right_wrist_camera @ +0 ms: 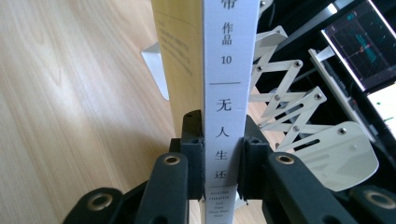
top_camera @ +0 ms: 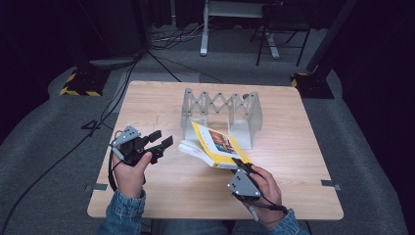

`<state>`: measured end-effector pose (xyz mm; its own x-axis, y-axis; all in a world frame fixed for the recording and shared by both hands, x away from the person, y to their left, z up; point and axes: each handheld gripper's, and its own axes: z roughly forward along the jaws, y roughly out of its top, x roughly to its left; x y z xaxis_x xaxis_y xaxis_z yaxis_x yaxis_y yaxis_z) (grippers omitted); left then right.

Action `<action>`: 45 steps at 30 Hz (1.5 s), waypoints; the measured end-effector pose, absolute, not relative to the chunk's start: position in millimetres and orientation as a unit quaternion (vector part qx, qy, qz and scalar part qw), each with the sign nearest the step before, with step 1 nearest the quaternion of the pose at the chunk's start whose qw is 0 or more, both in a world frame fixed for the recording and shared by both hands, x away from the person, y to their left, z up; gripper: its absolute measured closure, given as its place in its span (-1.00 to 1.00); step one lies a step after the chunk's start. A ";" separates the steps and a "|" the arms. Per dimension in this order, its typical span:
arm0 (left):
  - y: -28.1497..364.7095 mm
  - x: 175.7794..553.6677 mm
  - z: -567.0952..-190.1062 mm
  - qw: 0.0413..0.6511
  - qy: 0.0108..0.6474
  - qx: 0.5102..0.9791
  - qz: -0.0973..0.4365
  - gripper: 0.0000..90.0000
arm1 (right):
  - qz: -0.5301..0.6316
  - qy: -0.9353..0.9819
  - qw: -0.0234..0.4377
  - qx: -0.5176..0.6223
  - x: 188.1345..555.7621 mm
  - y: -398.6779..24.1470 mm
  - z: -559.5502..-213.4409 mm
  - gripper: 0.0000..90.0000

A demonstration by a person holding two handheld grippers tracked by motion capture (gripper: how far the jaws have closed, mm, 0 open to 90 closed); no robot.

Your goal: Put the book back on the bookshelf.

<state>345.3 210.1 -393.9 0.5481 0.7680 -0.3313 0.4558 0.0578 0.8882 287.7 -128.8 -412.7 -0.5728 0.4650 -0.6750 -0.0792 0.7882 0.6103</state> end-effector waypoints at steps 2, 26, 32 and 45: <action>212.9 345.0 -395.6 0.565 0.459 0.672 0.138 -0.05 | 0.324 0.829 0.436 0.134 292.4 -134.1 -405.2 0.70; 235.4 363.3 -448.1 0.403 0.491 0.746 0.200 -0.30 | 0.389 0.774 0.435 0.248 329.3 -160.2 -358.3 0.70; 238.5 368.4 -464.5 0.369 0.498 0.761 0.194 -0.31 | 0.414 0.748 0.434 0.282 343.3 -162.1 -343.0 0.70; 239.1 373.2 -480.9 0.329 0.525 0.769 0.161 -0.27 | 0.439 0.715 0.424 0.341 361.3 -168.0 -333.1 0.70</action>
<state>373.2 239.1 -480.9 0.3979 0.9122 -0.0981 0.7005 -0.2331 0.6745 361.3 -168.0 -333.1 -0.4086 0.8596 -0.3069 0.1158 0.3823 0.9167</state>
